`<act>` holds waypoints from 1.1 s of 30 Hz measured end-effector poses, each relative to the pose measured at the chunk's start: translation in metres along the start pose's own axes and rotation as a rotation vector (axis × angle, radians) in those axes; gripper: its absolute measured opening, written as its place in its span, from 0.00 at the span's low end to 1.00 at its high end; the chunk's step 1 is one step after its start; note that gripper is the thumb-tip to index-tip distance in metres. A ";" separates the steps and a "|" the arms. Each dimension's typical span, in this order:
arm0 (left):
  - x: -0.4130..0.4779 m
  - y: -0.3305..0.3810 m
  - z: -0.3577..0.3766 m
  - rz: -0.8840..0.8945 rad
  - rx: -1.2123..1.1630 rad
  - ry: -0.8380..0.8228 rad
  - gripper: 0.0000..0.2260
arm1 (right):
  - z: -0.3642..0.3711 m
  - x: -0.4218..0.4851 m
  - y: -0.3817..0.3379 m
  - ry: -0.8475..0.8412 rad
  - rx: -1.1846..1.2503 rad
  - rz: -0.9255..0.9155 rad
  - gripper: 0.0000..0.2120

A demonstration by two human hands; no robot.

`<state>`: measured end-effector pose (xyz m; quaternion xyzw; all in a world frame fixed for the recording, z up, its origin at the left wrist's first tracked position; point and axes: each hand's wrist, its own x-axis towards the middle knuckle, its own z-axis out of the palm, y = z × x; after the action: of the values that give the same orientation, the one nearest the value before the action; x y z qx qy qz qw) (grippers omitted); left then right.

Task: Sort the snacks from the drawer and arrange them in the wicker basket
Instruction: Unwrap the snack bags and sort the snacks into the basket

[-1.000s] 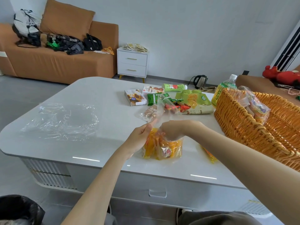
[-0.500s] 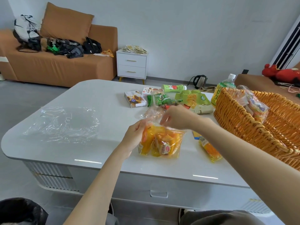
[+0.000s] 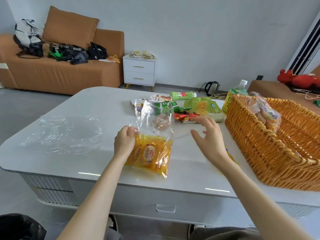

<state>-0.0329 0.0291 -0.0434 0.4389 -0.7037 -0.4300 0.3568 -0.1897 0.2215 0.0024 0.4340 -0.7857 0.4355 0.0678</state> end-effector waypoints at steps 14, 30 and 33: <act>-0.023 0.032 0.059 0.017 0.914 -0.339 0.53 | -0.019 -0.010 0.095 -0.259 -0.365 0.644 0.28; -0.046 0.021 0.009 0.183 0.682 -0.618 0.45 | -0.040 0.012 0.031 -0.217 0.181 0.383 0.19; -0.047 0.015 0.006 0.102 0.655 -0.664 0.42 | -0.034 0.028 0.036 -0.161 -0.062 0.347 0.17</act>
<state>-0.0254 0.0781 -0.0380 0.3320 -0.8991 -0.2842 -0.0241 -0.2430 0.2383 0.0145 0.3231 -0.8648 0.3799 -0.0582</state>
